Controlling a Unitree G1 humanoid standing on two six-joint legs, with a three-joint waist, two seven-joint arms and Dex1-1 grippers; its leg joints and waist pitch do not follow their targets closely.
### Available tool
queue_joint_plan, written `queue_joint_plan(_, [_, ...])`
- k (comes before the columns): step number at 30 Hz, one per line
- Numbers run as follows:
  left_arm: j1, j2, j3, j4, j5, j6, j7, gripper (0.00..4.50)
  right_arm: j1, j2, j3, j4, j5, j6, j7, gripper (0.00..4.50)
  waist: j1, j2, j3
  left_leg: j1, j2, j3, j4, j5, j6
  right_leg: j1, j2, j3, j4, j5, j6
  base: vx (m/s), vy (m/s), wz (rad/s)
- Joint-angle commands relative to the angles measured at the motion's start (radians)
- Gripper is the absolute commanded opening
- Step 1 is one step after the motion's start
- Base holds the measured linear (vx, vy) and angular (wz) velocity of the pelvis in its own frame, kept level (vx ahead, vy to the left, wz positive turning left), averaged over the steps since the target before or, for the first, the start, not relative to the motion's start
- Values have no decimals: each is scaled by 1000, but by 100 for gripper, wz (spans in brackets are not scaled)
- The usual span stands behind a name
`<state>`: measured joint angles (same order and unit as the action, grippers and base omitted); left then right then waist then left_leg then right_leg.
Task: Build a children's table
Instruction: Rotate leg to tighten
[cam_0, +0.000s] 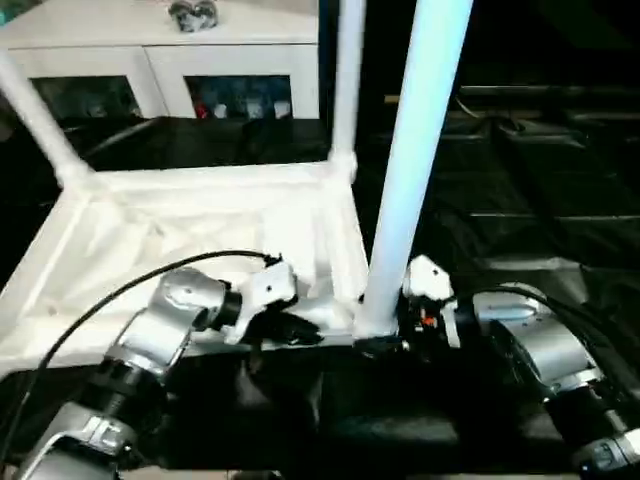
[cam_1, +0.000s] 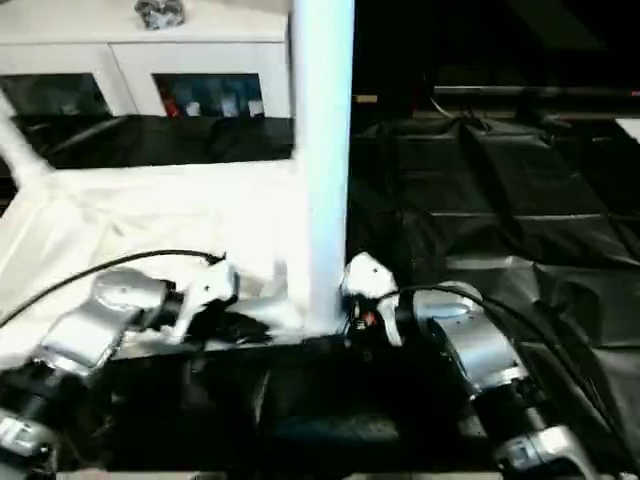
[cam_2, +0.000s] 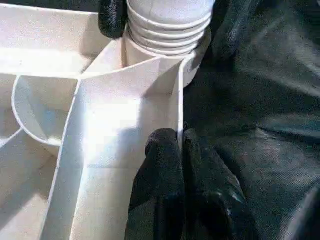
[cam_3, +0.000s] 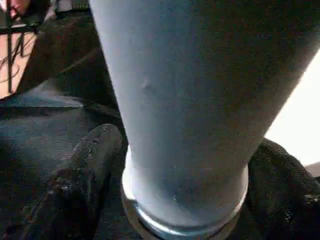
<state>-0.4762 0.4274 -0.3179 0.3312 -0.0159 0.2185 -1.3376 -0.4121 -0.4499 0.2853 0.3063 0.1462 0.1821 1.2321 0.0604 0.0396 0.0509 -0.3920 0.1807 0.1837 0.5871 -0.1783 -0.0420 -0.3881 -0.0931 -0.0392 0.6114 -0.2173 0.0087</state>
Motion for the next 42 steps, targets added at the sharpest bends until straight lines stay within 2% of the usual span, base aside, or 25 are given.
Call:
queue_joint_plan(1, [-26,-22,-31,-7,-33,-16,-35,0,-22,8,33,11,-16,-7,18,352,0,-15,-60,27,52,-12,-75,-213,54,32,-49,32,-68,-135,-266,0,0,0])
queue_joint_plan(2, [-29,-23,-30,-4,-33,-17,-33,0,-24,9,33,12,-16,-6,20,341,0,-8,-60,26,51,-13,-75,-205,54,32,-49,32,-66,-124,-267,0,0,0])
queue_joint_plan(7, [-21,-50,-23,-3,-42,0,-7,0,-21,36,20,12,-10,14,-26,298,2,-7,-67,22,46,-9,-62,-127,86,39,-47,29,-54,21,-291,0,0,0])
queue_joint_plan(8, [-20,-54,-21,-3,-42,2,-1,0,-18,41,18,13,-9,16,-37,289,2,-2,-67,22,46,-10,-61,-124,87,40,-48,29,-54,25,-292,0,0,0])
queue_joint_plan(11, [-16,-73,-15,-7,-47,20,23,0,-5,66,10,30,-19,11,-88,276,1,-6,-67,23,47,-9,-62,-141,83,39,-47,28,-56,8,-297,0,0,0])
queue_joint_plan(15, [-32,-110,-8,26,-28,41,98,0,-7,114,-14,87,-45,11,-196,272,-5,-4,-62,23,45,-10,-66,-183,57,39,-48,29,-64,-64,-289,0,0,0])
queue_joint_plan(16, [-47,-137,8,55,-18,44,151,0,-19,146,-24,125,-69,7,-282,271,-8,15,-60,27,45,-13,-69,-220,39,38,-47,29,-66,-100,-284,0,0,0])
queue_joint_plan(18, [-64,-175,28,88,-7,46,228,0,-32,191,-45,165,-90,26,-403,270,-18,29,-56,34,43,-15,-76,-289,-1,35,-45,28,-76,-163,-271,0,0,0])
queue_joint_plan(19, [-65,-178,29,91,-6,45,234,0,-33,194,-47,168,-91,29,-412,270,-28,15,-58,34,40,-16,-76,-313,-19,38,-44,28,-76,-184,-263,0,0,0])
queue_joint_plan(20, [-75,-200,35,109,5,46,285,0,-39,222,-63,182,-94,46,-478,270,-28,27,-59,34,40,-19,-76,-316,-22,41,-46,28,-76,-189,-257,0,0,0])
queue_joint_plan(21, [-78,-206,36,114,8,47,298,0,-40,228,-66,185,-95,49,-494,270,-34,19,-60,30,39,-18,-76,-301,-16,41,-46,29,-79,-183,-250,0,0,0])
queue_joint_plan(24, [-96,-270,46,153,43,66,444,0,-40,304,-96,203,-115,58,-636,270,-39,30,-62,29,37,-15,-72,-271,1,38,-43,30,-82,-166,-242,0,0,0])
queue_joint_plan(25, [-99,-281,47,159,49,70,465,0,-40,315,-101,205,-119,60,-655,270,-36,29,-65,28,36,-17,-71,-265,3,40,-43,28,-82,-172,-237,0,0,0])
queue_joint_plan(26, [-100,-288,47,162,52,73,478,0,-40,321,-103,206,-121,60,-667,270,-36,32,-65,28,36,-16,-71,-259,6,40,-43,28,-82,-166,-235,0,0,0])
queue_joint_plan(27, [-103,-331,46,180,68,79,532,0,-45,358,-101,222,-139,51,-719,270,-35,45,-64,27,36,-18,-71,-263,7,39,-44,27,-82,-161,-234,0,0,0])
queue_joint_plan(29, [-103,-361,37,188,80,81,563,0,-46,376,-96,233,-155,40,-751,270,-37,38,-65,28,35,-18,-72,-274,8,39,-42,26,-85,-169,-229,0,0,0])
queue_joint_plan(30, [-100,-370,29,178,76,86,554,0,-45,379,-99,233,-142,38,-738,270,-40,50,-64,29,34,-18,-73,-305,10,37,-42,24,-91,-196,-218,0,0,0])
queue_joint_plan(31, [-98,-374,24,173,73,86,546,0,-46,377,-104,230,-135,40,-735,305,-39,54,-66,28,34,-19,-73,-308,12,39,-43,24,-89,-201,-215,0,0,0])
queue_joint_plan(32, [-96,-374,16,167,70,81,529,0,-49,373,-116,224,-121,47,-726,339,-39,47,-66,26,34,-19,-74,-305,17,40,-43,24,-92,-205,-211,0,0,0])
queue_joint_plan(35, [-93,-365,3,161,66,65,493,0,-51,357,-130,211,-100,47,-690,351,-36,54,-70,24,35,-21,-73,-288,32,38,-45,24,-90,-200,-207,0,0,0])
queue_joint_plan(37, [-77,-334,-4,121,43,57,420,0,-42,310,-110,184,-117,13,-631,379,-34,32,-73,19,38,-20,-72,-257,44,42,-44,23,-87,-161,-211,0,0,0])
queue_joint_plan(39, [-67,-309,-6,99,27,18,363,0,-35,273,-99,154,-111,-2,-564,379,-28,46,-77,18,38,-20,-66,-208,64,43,-47,23,-79,-97,-225,0,0,0])
queue_joint_plan(40, [-63,-299,-6,91,21,13,340,0,-34,261,-95,145,-109,-9,-541,379,-27,48,-79,17,39,-19,-62,-178,81,44,-45,22,-73,-37,-237,0,0,0])
queue_joint_plan(41, [-54,-267,-11,69,8,0,282,0,-25,211,-75,110,-101,-42,-448,379,-28,35,-79,14,38,-17,-60,-163,92,45,-44,22,-71,-9,-242,0,0,0])
queue_joint_plan(42, [-47,-238,-16,57,0,7,240,0,-19,172,-65,92,-95,-63,-385,379,-21,34,-82,14,39,-17,-56,-137,114,48,-46,20,-66,29,-248,0,0,0])
